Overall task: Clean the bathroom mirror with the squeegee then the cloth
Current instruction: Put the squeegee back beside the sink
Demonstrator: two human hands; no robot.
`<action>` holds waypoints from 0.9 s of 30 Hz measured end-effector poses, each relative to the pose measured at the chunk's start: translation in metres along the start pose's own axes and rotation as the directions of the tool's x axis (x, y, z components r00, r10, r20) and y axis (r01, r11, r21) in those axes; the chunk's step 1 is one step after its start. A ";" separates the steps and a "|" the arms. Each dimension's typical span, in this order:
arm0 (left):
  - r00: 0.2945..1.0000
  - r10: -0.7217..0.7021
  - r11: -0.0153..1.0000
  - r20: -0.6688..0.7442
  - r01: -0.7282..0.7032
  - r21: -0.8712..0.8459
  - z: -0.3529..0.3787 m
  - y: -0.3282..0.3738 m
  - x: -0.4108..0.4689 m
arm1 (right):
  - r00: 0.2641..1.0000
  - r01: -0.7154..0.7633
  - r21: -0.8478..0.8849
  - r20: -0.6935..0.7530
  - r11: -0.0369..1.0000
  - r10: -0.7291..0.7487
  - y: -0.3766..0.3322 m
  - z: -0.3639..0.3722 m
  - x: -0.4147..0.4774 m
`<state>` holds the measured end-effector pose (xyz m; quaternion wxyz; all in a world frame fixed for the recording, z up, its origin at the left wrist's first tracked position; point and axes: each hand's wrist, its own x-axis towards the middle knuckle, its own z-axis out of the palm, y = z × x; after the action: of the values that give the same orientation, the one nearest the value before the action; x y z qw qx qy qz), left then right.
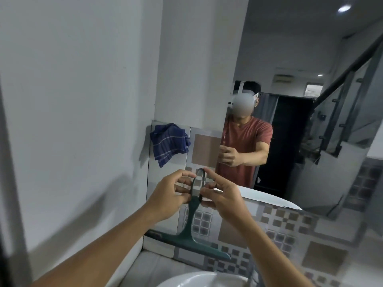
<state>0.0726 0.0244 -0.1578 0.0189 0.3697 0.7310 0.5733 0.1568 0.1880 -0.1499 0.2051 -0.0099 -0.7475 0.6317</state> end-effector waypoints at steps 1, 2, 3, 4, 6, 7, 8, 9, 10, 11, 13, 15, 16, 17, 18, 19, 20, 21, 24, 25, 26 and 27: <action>1.000 -0.013 1.000 -0.008 0.013 -0.002 -0.002 -0.007 0.001 | 1.000 -0.005 -0.004 0.003 1.000 0.005 0.007 0.004 0.004; 1.000 -0.023 1.000 -0.016 0.023 0.001 -0.003 -0.013 0.001 | 1.000 -0.012 -0.010 0.003 1.000 0.012 0.015 0.008 0.008; 0.999 -0.036 0.999 -0.028 0.036 0.001 -0.004 -0.020 0.001 | 1.000 -0.024 -0.015 -0.001 1.000 0.024 0.021 0.012 0.012; 0.998 -0.053 0.999 -0.038 0.053 -0.002 -0.006 -0.026 0.002 | 0.999 -0.038 -0.018 -0.007 0.999 0.037 0.026 0.017 0.016; 0.994 -0.086 0.996 -0.061 0.086 -0.005 -0.008 -0.040 0.004 | 0.998 -0.063 -0.027 -0.017 0.998 0.063 0.036 0.026 0.023; 0.992 -0.099 0.995 -0.073 0.099 -0.005 -0.009 -0.047 0.005 | 0.997 -0.073 -0.027 -0.018 0.997 0.072 0.041 0.030 0.026; 0.991 -0.108 0.994 -0.083 0.108 -0.008 -0.010 -0.053 0.007 | 0.997 -0.080 -0.025 -0.020 0.996 0.080 0.045 0.035 0.030; 0.989 -0.117 0.993 -0.094 0.116 -0.014 -0.010 -0.059 0.010 | 0.996 -0.087 -0.025 -0.023 0.996 0.087 0.050 0.038 0.034; 0.987 -0.126 0.992 -0.104 0.124 -0.023 -0.010 -0.065 0.012 | 0.995 -0.093 -0.030 -0.029 0.995 0.092 0.054 0.042 0.038; 0.985 -0.134 0.991 -0.112 0.131 -0.033 -0.010 -0.069 0.015 | 0.995 -0.095 -0.039 -0.035 0.995 0.094 0.060 0.044 0.042; 0.982 -0.143 0.989 -0.122 0.139 -0.041 -0.008 -0.077 0.021 | 0.995 -0.095 -0.055 -0.045 0.994 0.092 0.068 0.045 0.052; 0.982 -0.140 0.990 -0.128 0.135 -0.044 -0.006 -0.084 0.029 | 0.994 -0.097 -0.042 -0.051 0.994 0.095 0.073 0.044 0.060; 0.982 -0.136 0.990 -0.129 0.131 -0.043 -0.005 -0.087 0.034 | 0.994 -0.102 -0.018 -0.051 0.995 0.101 0.075 0.042 0.064; 0.983 -0.128 0.991 -0.128 0.124 -0.039 -0.003 -0.090 0.038 | 0.993 -0.107 -0.002 -0.056 0.994 0.107 0.076 0.040 0.068; 0.985 -0.118 0.993 -0.127 0.115 -0.032 -0.001 -0.092 0.043 | 0.992 -0.112 0.003 -0.065 0.994 0.112 0.079 0.039 0.071; 0.986 -0.107 0.994 -0.126 0.105 -0.024 0.000 -0.095 0.047 | 0.990 -0.117 -0.008 -0.078 0.993 0.116 0.083 0.036 0.076; 0.988 -0.097 0.995 -0.124 0.095 -0.016 0.002 -0.097 0.052 | 0.989 -0.120 -0.023 -0.094 0.993 0.117 0.087 0.034 0.081; 0.989 -0.086 0.996 -0.124 0.085 -0.011 0.003 -0.099 0.056 | 0.987 -0.122 -0.040 -0.107 0.992 0.117 0.091 0.033 0.086; 0.989 -0.058 0.998 -0.137 0.057 -0.010 0.008 -0.108 0.066 | 0.987 -0.124 -0.116 -0.121 0.986 0.110 0.098 0.031 0.094; 0.988 -0.053 0.999 -0.143 0.052 -0.010 0.010 -0.112 0.068 | 0.986 -0.125 -0.133 -0.128 0.983 0.108 0.099 0.031 0.096; 0.988 -0.049 0.999 -0.146 0.048 -0.009 0.011 -0.115 0.070 | 0.985 -0.127 -0.129 -0.135 0.984 0.109 0.102 0.031 0.098; 0.988 -0.042 0.999 -0.147 0.042 -0.005 0.012 -0.118 0.072 | 0.983 -0.130 -0.120 -0.142 0.984 0.113 0.105 0.030 0.099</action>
<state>-0.0353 0.0667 -0.2343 -0.0225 0.3109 0.7377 0.5989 0.0312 0.2078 -0.2236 0.2151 -0.1114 -0.7692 0.5914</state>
